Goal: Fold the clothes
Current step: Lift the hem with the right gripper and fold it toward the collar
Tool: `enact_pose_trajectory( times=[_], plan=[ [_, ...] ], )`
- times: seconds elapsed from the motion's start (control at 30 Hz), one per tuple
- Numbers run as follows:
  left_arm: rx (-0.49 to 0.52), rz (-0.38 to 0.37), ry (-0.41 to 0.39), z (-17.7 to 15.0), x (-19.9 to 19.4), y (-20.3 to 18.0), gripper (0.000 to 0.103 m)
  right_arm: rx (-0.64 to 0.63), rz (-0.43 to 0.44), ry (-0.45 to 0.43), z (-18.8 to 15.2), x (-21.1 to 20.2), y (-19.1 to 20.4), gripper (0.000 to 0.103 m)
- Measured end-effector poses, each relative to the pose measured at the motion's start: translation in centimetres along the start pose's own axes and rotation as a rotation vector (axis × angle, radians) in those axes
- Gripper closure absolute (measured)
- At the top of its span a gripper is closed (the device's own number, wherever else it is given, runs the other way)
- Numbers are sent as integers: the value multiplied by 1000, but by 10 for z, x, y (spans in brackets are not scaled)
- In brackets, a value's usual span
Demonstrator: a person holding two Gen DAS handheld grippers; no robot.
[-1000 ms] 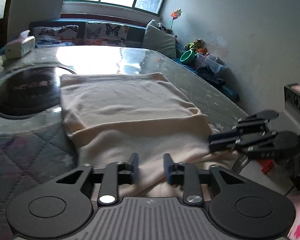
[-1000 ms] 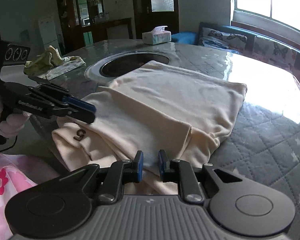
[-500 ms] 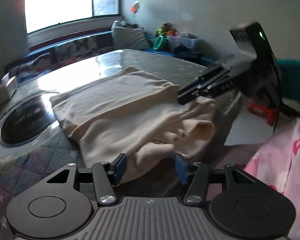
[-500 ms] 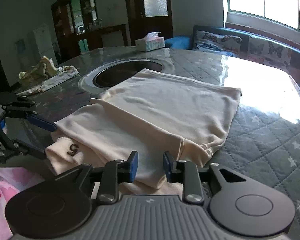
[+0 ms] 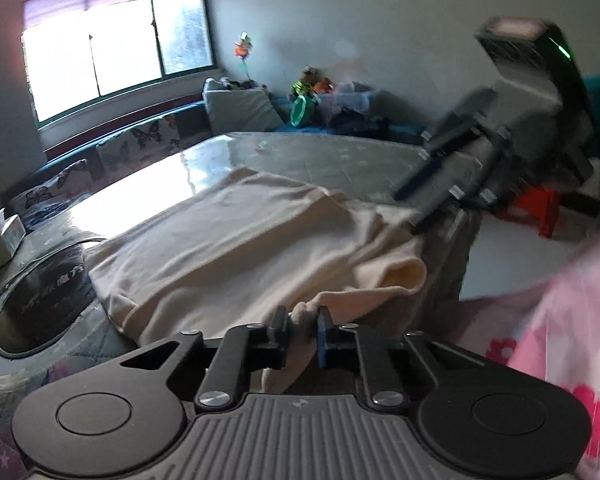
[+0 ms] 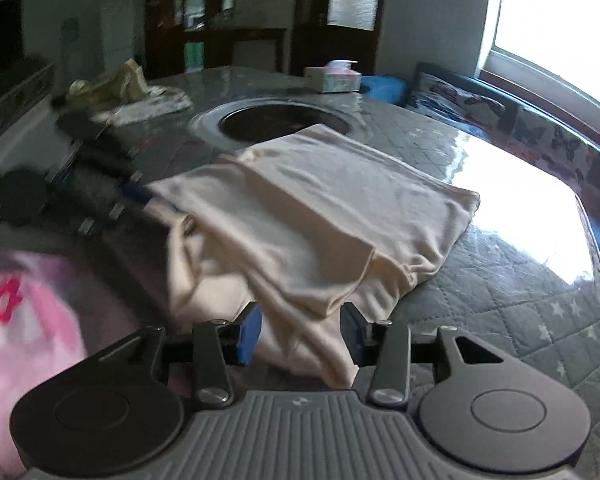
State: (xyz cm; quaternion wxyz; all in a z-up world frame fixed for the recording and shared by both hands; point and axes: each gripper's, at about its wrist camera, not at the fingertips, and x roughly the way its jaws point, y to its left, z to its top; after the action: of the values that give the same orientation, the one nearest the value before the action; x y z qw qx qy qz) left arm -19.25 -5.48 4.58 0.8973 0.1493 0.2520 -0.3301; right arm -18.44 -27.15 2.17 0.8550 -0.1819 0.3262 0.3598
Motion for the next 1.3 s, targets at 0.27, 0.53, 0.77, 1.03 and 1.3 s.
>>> enact_pose_trajectory(
  times=[0.27,0.53,0.77,1.03,1.3],
  plan=[
    [-161,-22,-56,28,10,32,90,-80,43,-58,-6,8,13,46],
    [-197,-30,-38,30,21,44,91,-63,66,-117,2,41,10,59],
    [-150,-12,-33,14,5,34,82,-4,117,-89,11,42,2,89],
    [-61,64,-18,-6,-7,23,54,74,139,-112,32,31,-11,92],
    [46,118,-3,-19,0,19,63,97,122,-137,44,28,-16,92]
  ],
)
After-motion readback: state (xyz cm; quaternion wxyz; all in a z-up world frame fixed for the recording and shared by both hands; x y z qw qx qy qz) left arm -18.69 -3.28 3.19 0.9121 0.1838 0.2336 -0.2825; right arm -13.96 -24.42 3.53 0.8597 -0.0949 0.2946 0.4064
